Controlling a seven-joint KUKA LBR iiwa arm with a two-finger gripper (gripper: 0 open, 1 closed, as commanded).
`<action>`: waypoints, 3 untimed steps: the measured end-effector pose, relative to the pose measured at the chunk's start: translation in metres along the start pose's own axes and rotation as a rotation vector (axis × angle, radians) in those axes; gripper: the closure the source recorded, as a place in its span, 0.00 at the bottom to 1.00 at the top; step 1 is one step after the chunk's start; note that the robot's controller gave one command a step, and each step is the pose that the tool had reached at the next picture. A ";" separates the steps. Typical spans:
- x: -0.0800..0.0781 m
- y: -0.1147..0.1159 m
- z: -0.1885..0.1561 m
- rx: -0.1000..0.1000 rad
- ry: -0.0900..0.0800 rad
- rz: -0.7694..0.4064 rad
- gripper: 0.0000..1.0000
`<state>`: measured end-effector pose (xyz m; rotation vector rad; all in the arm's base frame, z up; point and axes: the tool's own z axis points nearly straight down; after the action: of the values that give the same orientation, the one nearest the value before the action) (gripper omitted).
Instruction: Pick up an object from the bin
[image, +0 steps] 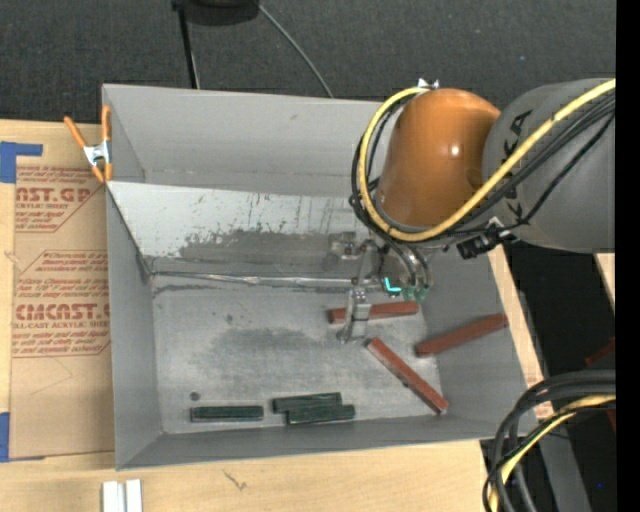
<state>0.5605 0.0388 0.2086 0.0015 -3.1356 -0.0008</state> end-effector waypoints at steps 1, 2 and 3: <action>-0.002 0.000 -0.004 0.000 -0.008 0.001 0.00; -0.022 -0.059 0.134 -0.003 -0.015 -0.109 1.00; -0.020 -0.060 0.138 -0.001 -0.009 -0.109 0.00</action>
Offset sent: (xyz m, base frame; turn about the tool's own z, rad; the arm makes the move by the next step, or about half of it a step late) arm 0.0181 -0.0616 -0.1386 -0.1082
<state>0.5795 -0.0215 0.0706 0.1722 -3.1396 -0.0021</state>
